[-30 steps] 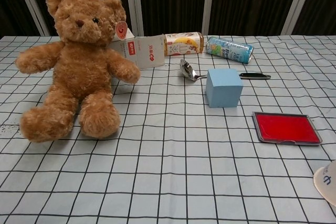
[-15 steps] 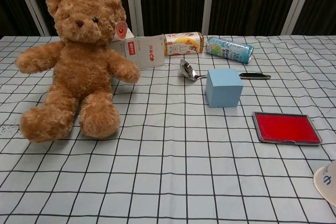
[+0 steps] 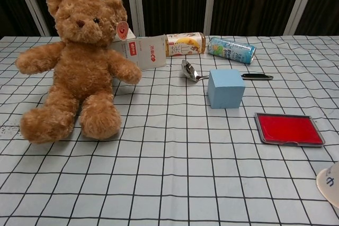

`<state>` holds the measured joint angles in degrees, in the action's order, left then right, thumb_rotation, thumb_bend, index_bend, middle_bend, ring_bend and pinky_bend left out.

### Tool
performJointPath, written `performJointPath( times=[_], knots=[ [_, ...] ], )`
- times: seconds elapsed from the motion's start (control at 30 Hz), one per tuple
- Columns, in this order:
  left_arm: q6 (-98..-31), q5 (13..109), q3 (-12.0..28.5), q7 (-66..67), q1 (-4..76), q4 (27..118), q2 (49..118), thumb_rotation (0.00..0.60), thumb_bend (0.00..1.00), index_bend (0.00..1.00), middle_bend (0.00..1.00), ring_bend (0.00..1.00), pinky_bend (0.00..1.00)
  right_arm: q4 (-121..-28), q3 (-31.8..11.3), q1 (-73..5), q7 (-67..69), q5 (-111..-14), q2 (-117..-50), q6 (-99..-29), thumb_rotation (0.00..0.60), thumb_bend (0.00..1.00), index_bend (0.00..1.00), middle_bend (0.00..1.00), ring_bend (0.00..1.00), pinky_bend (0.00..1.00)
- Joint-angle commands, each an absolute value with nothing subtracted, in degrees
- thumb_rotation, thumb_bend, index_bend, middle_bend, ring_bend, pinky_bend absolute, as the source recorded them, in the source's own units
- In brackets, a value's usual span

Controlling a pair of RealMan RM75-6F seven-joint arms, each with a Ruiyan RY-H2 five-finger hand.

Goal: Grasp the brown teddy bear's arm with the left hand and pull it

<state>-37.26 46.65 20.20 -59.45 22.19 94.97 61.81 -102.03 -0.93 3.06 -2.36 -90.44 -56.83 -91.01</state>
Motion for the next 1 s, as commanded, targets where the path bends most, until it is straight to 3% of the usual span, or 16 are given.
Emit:
performJointPath(
  times=[0.03,0.57,1.0],
  knots=[
    [-37.2,41.5,20.8,-56.4,24.5,92.9,64.3,0.6,0.17,0.15,0.1,0.0,0.0,-102.1,-0.9,3.0,-2.4,-90.4,-56.9,-90.8,0.6,0.22,0.12,0.06,0.08,0.0],
    [-34.8,31.8,21.2,-47.3,29.5,90.1,68.8,0.6,0.25,0.21,0.2,0.0,0.0,-102.2,-1.0,2.6,-2.8,-89.2,-56.9,-89.6,0.6,0.22,0.12,0.06,0.08,0.0],
    [-37.0,27.5,22.0,-42.4,31.0,89.6,71.4,0.6,0.26,0.26,0.3,0.0,0.0,-102.1,-0.9,2.6,-2.5,-89.2,-56.7,-89.5,0.6,0.22,0.12,0.06,0.08,0.0]
  ],
)
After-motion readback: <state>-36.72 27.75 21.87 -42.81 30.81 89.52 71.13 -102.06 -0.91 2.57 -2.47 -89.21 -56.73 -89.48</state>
